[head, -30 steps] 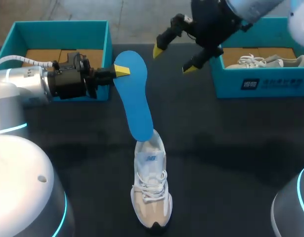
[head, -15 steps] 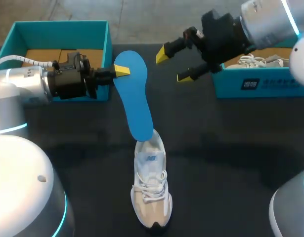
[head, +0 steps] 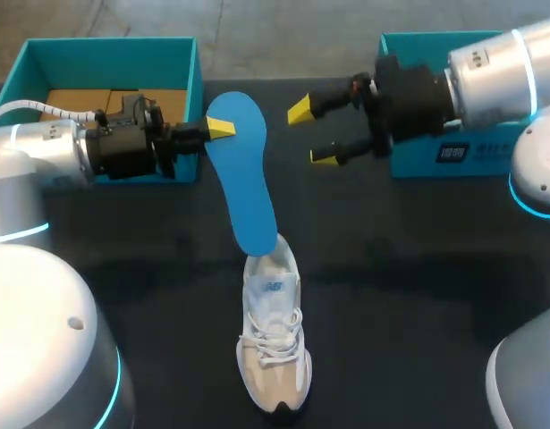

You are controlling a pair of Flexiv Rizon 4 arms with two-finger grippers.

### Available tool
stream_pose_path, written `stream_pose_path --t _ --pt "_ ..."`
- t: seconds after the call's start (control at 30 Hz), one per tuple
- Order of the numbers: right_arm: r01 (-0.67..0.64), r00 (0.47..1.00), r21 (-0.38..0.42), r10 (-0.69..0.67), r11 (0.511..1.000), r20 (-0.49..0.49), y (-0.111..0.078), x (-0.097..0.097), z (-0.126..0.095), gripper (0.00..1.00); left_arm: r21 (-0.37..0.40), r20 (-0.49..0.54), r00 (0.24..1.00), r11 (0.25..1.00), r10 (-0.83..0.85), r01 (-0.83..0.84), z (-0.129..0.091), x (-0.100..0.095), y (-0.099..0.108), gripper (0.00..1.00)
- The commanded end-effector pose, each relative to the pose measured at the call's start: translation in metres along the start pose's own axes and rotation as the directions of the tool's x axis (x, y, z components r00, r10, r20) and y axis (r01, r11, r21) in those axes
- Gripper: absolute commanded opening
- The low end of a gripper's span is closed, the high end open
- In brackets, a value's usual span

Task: Take the shoe out of the shoebox, open the shoe tongue, remove and reinsert the insole, then place the shoe into the shoebox

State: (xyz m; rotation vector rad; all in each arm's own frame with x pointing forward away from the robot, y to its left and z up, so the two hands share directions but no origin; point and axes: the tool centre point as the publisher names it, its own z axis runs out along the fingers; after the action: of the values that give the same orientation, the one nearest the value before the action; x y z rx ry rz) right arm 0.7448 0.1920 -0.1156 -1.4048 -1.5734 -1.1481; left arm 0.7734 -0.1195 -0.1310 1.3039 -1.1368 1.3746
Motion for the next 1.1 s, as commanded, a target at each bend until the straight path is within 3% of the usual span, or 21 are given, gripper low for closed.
stream_pose_path --t 0.03,1.03,1.1 --pt "0.001 0.994 -0.006 -0.002 1.000 -0.109 -0.0028 -0.0057 0.0032 1.00 -0.001 0.004 1.000 1.000 0.000 0.000 -0.0002 0.0000 0.0002 0.00" --pt "-0.010 0.992 -0.003 0.010 1.000 -0.127 -0.0046 -0.0097 0.0048 1.00 -0.001 0.004 1.000 1.000 0.000 0.000 -0.0002 0.0000 0.0002 0.00" --pt "-0.010 0.992 -0.003 0.010 1.000 -0.127 -0.0046 -0.0097 0.0048 1.00 -0.031 0.005 0.999 0.998 0.054 -0.054 0.0010 0.0014 -0.0059 0.00"
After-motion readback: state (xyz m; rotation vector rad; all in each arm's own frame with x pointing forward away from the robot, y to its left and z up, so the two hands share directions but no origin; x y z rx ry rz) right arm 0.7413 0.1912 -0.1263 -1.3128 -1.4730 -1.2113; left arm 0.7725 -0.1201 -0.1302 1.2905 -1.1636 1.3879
